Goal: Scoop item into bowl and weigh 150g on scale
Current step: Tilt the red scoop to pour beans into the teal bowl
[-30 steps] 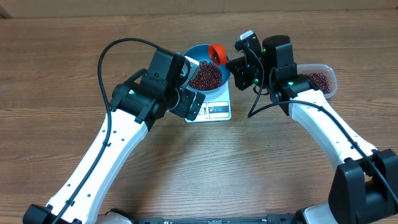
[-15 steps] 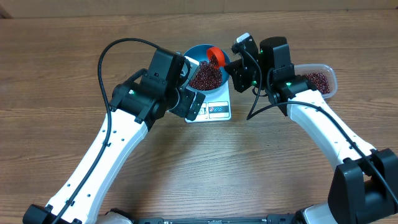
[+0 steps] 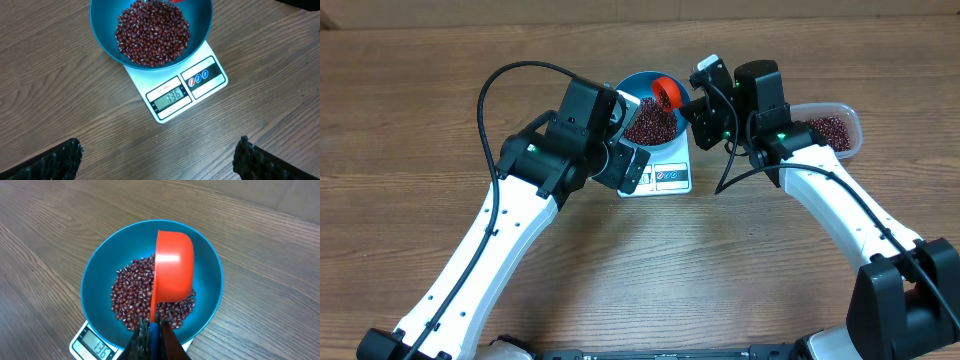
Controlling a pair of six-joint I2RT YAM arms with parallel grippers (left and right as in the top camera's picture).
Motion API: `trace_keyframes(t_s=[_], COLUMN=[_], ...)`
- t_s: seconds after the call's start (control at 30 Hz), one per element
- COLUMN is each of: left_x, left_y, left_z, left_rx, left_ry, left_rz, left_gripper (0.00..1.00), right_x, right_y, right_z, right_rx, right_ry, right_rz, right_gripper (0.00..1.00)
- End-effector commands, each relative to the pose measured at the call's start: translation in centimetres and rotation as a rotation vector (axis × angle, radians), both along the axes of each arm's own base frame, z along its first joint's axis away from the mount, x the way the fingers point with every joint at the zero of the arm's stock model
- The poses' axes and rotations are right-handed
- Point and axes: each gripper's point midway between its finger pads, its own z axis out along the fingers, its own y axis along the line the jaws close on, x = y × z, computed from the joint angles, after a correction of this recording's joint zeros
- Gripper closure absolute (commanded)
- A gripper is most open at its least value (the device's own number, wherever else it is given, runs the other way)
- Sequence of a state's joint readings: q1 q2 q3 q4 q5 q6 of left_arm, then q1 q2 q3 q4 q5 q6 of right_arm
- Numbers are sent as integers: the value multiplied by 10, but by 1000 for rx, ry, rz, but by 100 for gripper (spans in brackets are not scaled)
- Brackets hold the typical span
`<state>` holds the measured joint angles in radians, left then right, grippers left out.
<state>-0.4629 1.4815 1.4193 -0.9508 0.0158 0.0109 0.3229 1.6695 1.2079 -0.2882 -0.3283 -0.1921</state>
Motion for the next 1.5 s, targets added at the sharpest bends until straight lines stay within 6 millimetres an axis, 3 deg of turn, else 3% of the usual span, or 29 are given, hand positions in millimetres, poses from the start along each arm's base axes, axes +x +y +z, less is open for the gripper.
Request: trace_keyframes(t_s=[0.0,0.1,0.23,0.33,0.47,0.57,0.7,0.8,1.0,1.27,1.47], left_x=[2,2,2,2,2,2,2,2,2,2,2], left_y=[-1,-1,-1,-1,-1,-1,-1,-1,-1,-1,-1], left_z=[7,7,7,7,7,7,7,7,7,7,7], left_rx=[-8,-8,-8,-8,-8,-8,-8,-8,-7,-7,-8], left_ry=[-19,-19,-19,-19,-19,-19,-19,-19,-19,-19,-19], left_rz=[-18,-18,-18,-18,-18,-18,-18,-18,-17,-18,-17], left_gripper=[0,0,0,0,0,0,0,0,0,0,0], right_x=[10,2,8,-2,4,-5,6,0,0,2,16], right_y=[0,11,3,15,7,17,4,14,14,14,-2], right_z=[8,10,7,9,6,6,5,7,4,-5,-4], right_rx=[-13,25,-18,14,-39,-4,-70,-35,-61,-196,-364], right_ry=[-36,-20,-36,-22,-45,-22,-62,-57,-67,-174,-281], right_rz=[-22,35,-7,67,28,80,24,70,85,216,220], right_gripper=[96,96,96,96,96,96,96,96,96,96,96])
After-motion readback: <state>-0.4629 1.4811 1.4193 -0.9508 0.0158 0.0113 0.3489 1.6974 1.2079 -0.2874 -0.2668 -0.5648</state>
